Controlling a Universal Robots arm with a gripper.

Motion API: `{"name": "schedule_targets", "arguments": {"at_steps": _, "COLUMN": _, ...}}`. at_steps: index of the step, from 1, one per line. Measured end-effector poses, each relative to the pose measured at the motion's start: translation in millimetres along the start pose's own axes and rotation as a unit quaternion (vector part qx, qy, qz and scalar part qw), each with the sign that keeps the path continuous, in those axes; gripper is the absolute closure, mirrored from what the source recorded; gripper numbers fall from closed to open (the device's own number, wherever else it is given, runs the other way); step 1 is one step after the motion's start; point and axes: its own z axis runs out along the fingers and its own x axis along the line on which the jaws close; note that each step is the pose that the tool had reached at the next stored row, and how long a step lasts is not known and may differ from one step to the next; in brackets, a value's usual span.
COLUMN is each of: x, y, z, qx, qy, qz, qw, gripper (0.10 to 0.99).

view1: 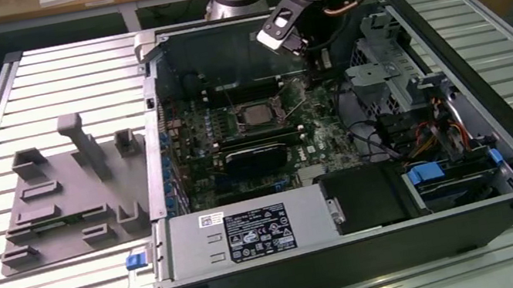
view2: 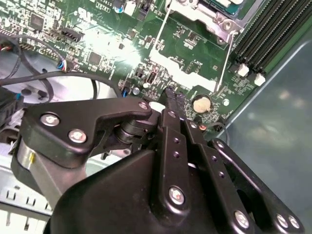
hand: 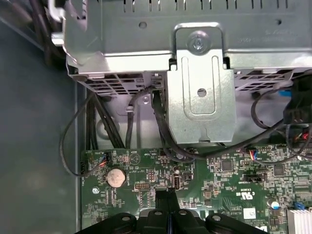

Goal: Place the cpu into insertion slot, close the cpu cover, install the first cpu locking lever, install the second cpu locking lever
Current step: 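Close the cpu cover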

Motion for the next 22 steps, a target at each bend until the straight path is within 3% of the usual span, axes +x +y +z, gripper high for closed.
{"name": "schedule_targets", "arguments": {"at_steps": 8, "x": -0.2, "y": -0.9, "z": 13.8, "qx": 0.0047, "qy": -0.0003, "qz": 0.0, "qw": 1.0, "gripper": 0.98}}
{"name": "schedule_targets", "arguments": {"at_steps": 13, "x": -0.2, "y": -0.9, "z": 14.3, "qx": 0.0055, "qy": -0.0004, "qz": 0.0, "qw": 1.0, "gripper": 0.98}}
{"name": "schedule_targets", "arguments": {"at_steps": 14, "x": -0.2, "y": -0.8, "z": 14.5, "qx": 0.0098, "qy": -0.0005, "qz": 0.0, "qw": 1.0, "gripper": 0.98}}
{"name": "schedule_targets", "arguments": {"at_steps": 18, "x": -0.1, "y": 0.5, "z": 15.0, "qx": 0.0456, "qy": -0.0028, "qz": 0.0, "qw": 0.999, "gripper": 0.98}}
{"name": "schedule_targets", "arguments": {"at_steps": 19, "x": -0.1, "y": 0.7, "z": 15.0, "qx": 0.0517, "qy": -0.0032, "qz": 0.0, "qw": 0.9987, "gripper": 0.98}}
{"name": "schedule_targets", "arguments": {"at_steps": 20, "x": -0.1, "y": 0.8, "z": 15.1, "qx": 0.0551, "qy": -0.0034, "qz": 0.0, "qw": 0.9985, "gripper": 0.98}}
{"name": "schedule_targets", "arguments": {"at_steps": 22, "x": -0.1, "y": 0.7, "z": 15.0, "qx": 0.0557, "qy": -0.0035, "qz": 0.0, "qw": 0.9984, "gripper": 0.98}}
